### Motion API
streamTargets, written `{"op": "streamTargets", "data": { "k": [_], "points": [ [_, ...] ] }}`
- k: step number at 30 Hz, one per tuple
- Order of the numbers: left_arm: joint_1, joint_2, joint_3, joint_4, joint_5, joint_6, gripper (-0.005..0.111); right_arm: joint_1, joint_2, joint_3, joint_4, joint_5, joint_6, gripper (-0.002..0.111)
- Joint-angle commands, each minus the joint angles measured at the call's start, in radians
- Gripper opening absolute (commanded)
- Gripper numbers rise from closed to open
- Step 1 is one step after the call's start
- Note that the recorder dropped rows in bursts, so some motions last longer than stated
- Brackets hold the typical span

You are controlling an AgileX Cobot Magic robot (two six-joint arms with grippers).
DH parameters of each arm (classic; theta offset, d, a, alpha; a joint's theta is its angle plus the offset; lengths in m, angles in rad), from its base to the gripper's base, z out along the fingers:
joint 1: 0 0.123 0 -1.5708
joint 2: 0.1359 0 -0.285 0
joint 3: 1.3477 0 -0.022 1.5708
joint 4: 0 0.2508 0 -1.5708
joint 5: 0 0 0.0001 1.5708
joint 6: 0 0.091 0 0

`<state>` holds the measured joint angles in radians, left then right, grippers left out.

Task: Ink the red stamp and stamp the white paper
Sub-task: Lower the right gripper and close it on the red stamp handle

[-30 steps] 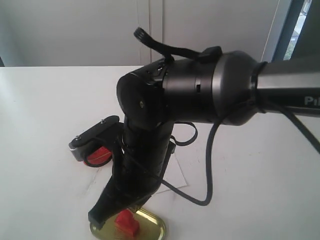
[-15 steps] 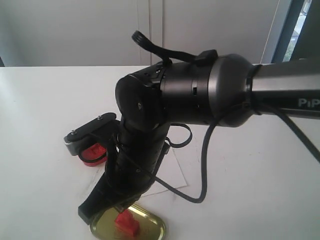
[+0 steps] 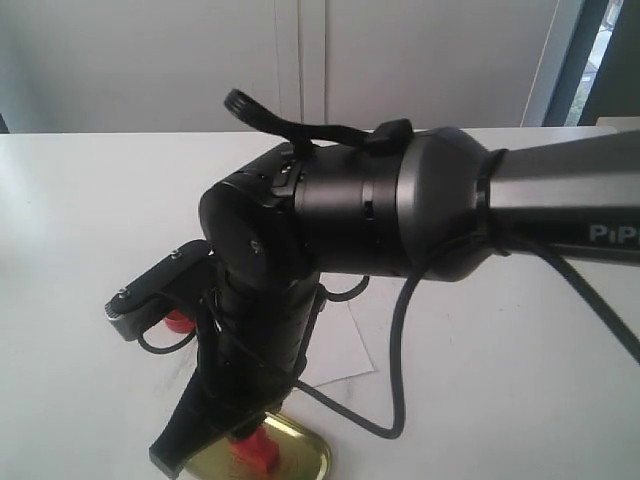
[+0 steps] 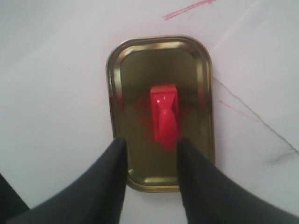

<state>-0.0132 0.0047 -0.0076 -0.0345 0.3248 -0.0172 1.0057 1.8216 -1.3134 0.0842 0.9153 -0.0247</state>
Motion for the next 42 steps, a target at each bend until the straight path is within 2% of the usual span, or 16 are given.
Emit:
{"op": "streamTargets", "data": {
  "k": [1, 42],
  "points": [
    [0.002, -0.005, 0.008, -0.002, 0.008, -0.004, 0.0, 0.0, 0.015, -0.006, -0.013, -0.008, 0.007, 0.044],
    [0.002, -0.005, 0.008, -0.002, 0.008, -0.004, 0.0, 0.0, 0.162, -0.006, -0.084, -0.072, 0.055, 0.043]
  ]
}}
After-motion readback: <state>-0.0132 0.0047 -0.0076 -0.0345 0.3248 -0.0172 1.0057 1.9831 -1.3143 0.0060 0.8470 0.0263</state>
